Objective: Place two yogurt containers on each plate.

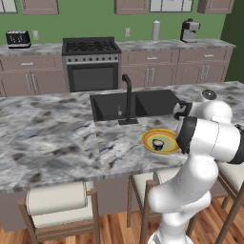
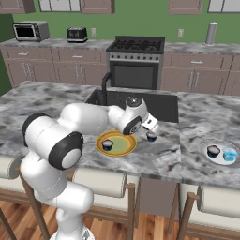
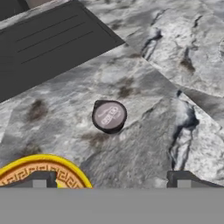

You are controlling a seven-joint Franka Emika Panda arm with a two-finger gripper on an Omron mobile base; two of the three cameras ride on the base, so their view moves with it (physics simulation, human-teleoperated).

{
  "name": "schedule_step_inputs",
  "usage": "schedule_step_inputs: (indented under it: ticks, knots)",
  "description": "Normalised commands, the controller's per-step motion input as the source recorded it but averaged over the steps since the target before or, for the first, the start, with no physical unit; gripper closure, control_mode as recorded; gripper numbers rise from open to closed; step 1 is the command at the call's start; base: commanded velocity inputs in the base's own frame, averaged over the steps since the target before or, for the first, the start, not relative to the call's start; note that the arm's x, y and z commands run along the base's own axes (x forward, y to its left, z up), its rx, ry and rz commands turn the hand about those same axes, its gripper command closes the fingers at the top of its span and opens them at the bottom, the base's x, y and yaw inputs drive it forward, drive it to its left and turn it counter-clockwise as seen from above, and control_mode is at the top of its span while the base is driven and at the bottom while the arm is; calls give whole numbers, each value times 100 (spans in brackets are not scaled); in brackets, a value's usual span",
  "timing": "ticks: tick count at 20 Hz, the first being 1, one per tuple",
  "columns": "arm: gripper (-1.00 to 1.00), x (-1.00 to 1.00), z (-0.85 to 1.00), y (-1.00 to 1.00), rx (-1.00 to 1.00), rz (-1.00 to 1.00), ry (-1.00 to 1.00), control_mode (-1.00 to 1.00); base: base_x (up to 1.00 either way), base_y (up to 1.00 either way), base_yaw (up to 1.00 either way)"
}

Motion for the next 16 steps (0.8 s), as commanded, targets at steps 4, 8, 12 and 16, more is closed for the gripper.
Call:
schedule_step_inputs:
  ticks: [4,8,12,16]
  knots:
    - [-100,39,6,-12,-6,-4,12,-100,0,0,0]
    - [-100,23,12,-19,-4,0,34,-100,0,0,0]
    - [-100,14,0,-16,-2,0,18,-100,0,0,0]
    - [-100,9,0,-12,0,0,3,-100,0,0,0]
